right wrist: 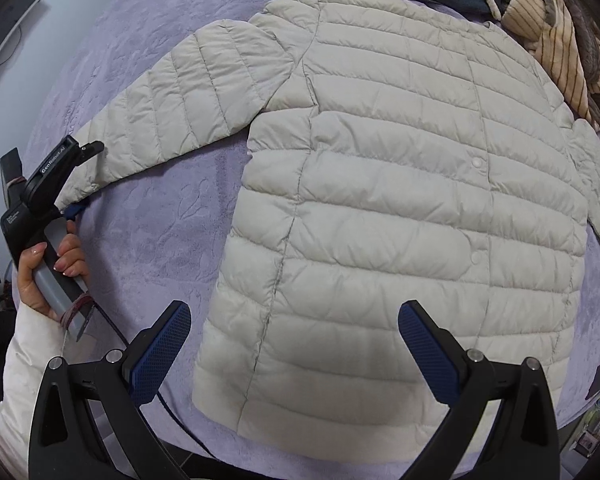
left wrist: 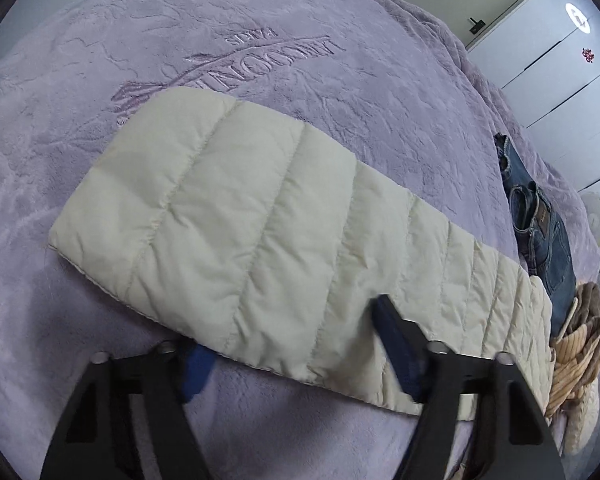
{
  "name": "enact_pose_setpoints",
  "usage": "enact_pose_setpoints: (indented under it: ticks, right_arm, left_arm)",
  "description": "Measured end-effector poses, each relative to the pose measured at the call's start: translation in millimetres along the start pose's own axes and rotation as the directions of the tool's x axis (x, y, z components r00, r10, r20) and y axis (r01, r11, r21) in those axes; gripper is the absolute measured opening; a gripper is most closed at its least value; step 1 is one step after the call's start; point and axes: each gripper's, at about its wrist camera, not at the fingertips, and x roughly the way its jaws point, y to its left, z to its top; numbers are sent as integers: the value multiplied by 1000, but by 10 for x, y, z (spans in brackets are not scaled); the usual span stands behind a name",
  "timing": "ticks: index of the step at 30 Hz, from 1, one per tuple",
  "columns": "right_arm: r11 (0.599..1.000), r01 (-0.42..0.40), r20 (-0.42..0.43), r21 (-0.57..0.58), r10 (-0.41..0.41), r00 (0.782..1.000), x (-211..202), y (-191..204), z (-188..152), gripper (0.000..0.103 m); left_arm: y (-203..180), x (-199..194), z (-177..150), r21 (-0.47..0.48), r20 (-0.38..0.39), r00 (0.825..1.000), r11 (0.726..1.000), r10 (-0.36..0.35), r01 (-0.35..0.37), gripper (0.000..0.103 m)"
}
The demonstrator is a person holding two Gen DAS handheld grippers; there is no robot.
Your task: Fold large clothes
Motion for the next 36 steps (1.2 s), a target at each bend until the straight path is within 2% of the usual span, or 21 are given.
enact_pose_setpoints:
  ticks: [1, 2, 3, 5, 8, 14, 16, 17, 18, 20, 21, 23, 27, 29, 31, 33, 36]
  right_arm:
    - [1000, 3, 9, -2, -3, 1000, 28, 6, 53, 103]
    - [1000, 3, 20, -4, -3, 1000, 56, 15, 117, 103]
    - [1000, 4, 34, -7, -4, 999, 76, 20, 173, 103]
    - [1000, 13, 62, -13, -12, 998, 121, 37, 317, 103]
    - [999, 15, 117, -30, -11, 993, 165, 69, 533, 103]
    - [998, 30, 211, -56, -17, 977, 316, 139, 988, 103]
    - [998, 23, 243, -58, -8, 970, 355, 134, 1100, 98]
    - [998, 4, 257, -61, 12, 966, 374, 125, 1147, 85]
    - [998, -18, 261, -67, 35, 965, 419, 128, 1192, 61]
    - [995, -72, 236, -69, 87, 968, 558, 109, 1298, 37]
    - [993, -94, 228, -65, 107, 968, 631, 92, 1333, 32]
    - [990, -124, 217, -71, 137, 966, 780, 93, 1393, 28]
    - [984, -151, 173, -96, 166, 971, 1050, 129, 1435, 28]
    - [973, -213, 167, -87, 226, 960, 1020, 46, 1467, 28]
    - [955, -291, 173, -54, 296, 939, 902, -151, 1438, 28]
    - [945, -326, 203, -9, 321, 925, 748, -452, 1367, 28]
    - [956, -282, 267, 75, 254, 930, 471, -1038, 1205, 28]
  left_arm:
    - [20, 6, 35, 0, -3, 1000, 1000, -14, 14, 30]
    - [36, 0, 69, 1, -9, 999, 999, -44, 44, 19]
    - [47, -25, 105, 2, -15, 997, 997, -72, 72, 11]
    - [2, -140, 149, 27, -3, 993, 992, -119, 119, 7]
    - [-181, -350, 183, 118, 26, 985, 979, -168, 164, 7]
    - [-660, -652, 216, 261, 58, 964, 936, -261, 238, 7]
    - [-832, -754, 170, 303, 65, 955, 918, -288, 256, 7]
    - [-922, -791, 154, 326, 69, 952, 909, -299, 262, 7]
    - [-1022, -823, 119, 348, 71, 949, 899, -306, 264, 7]
    - [-1194, -876, 52, 386, 71, 946, 884, -315, 265, 7]
    - [-1286, -895, 11, 402, 67, 945, 875, -321, 269, 7]
    - [-1482, -915, -64, 430, 56, 941, 859, -332, 278, 7]
    - [-1930, -903, -304, 497, 29, 939, 820, -342, 283, 7]
    - [-2176, -866, -477, 529, 1, 936, 795, -353, 299, 7]
    - [-2450, -805, -672, 568, -29, 934, 763, -356, 308, 7]
    - [-2754, -715, -894, 608, -62, 932, 727, -357, 319, 7]
    - [-3233, -512, -1272, 666, -120, 934, 670, -337, 327, 7]
